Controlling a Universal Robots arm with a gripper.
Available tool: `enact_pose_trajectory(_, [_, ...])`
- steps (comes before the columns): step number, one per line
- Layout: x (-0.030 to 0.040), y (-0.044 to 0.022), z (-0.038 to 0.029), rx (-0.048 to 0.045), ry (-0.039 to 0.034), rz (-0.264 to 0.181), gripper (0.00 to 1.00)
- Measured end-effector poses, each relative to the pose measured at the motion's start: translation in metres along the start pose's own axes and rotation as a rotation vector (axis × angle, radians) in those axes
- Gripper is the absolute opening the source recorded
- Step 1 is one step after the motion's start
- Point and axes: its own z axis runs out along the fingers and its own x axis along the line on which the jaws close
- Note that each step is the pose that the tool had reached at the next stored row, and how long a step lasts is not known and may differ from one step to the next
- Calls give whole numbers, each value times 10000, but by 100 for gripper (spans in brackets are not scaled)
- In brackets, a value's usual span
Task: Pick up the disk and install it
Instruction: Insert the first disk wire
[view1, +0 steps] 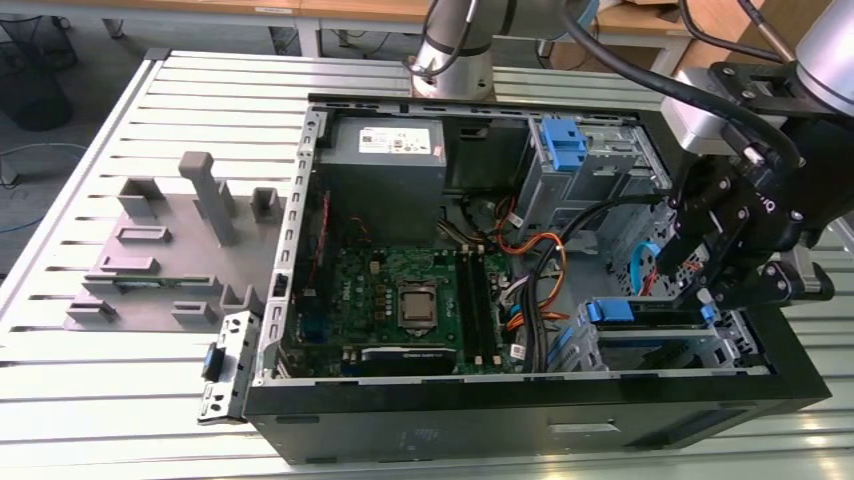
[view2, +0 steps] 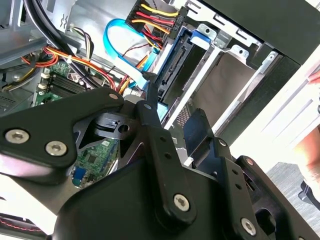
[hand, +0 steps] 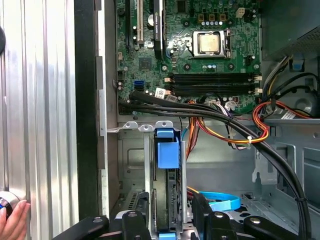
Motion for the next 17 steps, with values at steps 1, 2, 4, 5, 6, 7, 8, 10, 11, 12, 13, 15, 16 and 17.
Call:
enact_pose_trajectory(1, [-5,0,0,0,0,0,48])
enact_pose_trajectory(2, [-5,0,0,0,1,1,48])
enact_pose_trajectory(4, [-5,0,-1,-3,0,1,48])
enact_pose_trajectory(5, [-6,0,-5,-8,1,1,48])
enact_pose_trajectory(6, [-6,-1,-10,-13,2,0,48])
enact_pose_trajectory(7, [-6,0,-16,-20,2,0,48])
enact_pose_trajectory(8, [-6,0,-25,-25,4,0,48])
enact_pose_trajectory(10, [-5,0,-39,-35,2,0,48])
enact_pose_trajectory(11, [-5,0,-40,-38,1,0,48])
enact_pose_trajectory(12, [-5,0,-40,-39,0,0,48])
enact_pose_trajectory(13, [-6,0,-41,-39,1,0,48])
enact_pose_trajectory(15, [-9,0,-43,-39,4,0,48])
enact_pose_trajectory(16, [-13,0,-42,-39,4,0,48])
enact_pose_trajectory(17, [-17,0,-41,-39,3,0,48])
